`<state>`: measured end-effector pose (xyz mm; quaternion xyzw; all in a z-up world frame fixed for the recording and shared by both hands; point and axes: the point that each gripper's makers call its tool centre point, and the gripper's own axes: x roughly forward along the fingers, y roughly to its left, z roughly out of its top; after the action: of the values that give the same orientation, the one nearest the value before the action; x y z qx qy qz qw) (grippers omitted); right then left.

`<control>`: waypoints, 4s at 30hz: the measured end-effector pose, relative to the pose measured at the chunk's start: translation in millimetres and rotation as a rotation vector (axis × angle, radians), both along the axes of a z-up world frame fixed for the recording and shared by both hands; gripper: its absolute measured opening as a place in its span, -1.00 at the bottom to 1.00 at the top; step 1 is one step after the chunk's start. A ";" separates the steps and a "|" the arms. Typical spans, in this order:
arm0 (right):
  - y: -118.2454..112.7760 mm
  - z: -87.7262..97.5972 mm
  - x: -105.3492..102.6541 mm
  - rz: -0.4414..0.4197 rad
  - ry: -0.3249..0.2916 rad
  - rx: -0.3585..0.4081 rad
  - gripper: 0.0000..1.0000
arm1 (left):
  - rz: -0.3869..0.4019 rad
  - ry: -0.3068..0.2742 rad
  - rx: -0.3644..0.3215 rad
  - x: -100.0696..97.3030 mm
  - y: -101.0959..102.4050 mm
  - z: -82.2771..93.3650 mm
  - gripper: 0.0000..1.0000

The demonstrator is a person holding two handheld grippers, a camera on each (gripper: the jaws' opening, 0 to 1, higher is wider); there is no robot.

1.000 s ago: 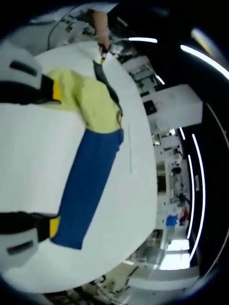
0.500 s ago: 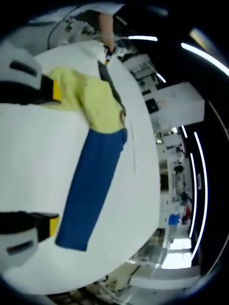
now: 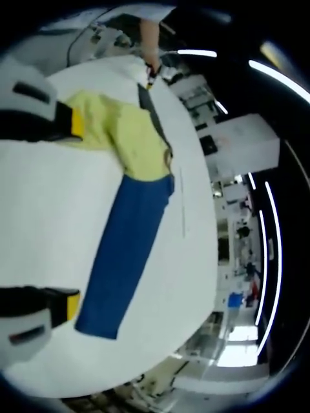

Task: Fold the garment on the visible template until the final outline fits inside the template.

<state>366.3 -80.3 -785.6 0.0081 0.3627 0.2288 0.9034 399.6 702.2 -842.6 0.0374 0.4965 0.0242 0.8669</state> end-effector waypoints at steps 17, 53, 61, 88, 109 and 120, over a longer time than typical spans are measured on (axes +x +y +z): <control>0.8 2.6 -4.4 -0.002 -0.001 0.000 0.88 | -0.002 -0.084 -0.022 4.8 7.0 0.4 -0.72; 35.6 18.4 -14.7 0.093 -0.059 0.038 0.74 | -0.397 -0.441 -0.382 -72.0 -198.0 90.6 0.46; 48.8 8.3 -24.3 0.135 -0.050 0.042 0.63 | -0.481 -0.437 -0.412 -99.8 -255.1 90.5 0.43; 127.2 -42.0 -52.5 0.324 0.089 0.094 -0.18 | -0.608 -0.408 -0.475 -148.7 -365.1 67.3 0.34; 131.7 -57.6 -58.4 0.295 0.141 0.153 -0.86 | -0.672 -0.352 -0.381 -125.5 -415.0 50.4 -0.09; 131.3 -52.1 -56.9 0.259 0.129 0.200 -1.00 | -0.755 -0.339 -0.158 -90.7 -408.6 36.7 -0.41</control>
<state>309.4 51.1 -837.7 0.0657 0.3935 0.3772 0.8358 308.9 293.5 -805.9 0.1455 0.2988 -0.3275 0.8845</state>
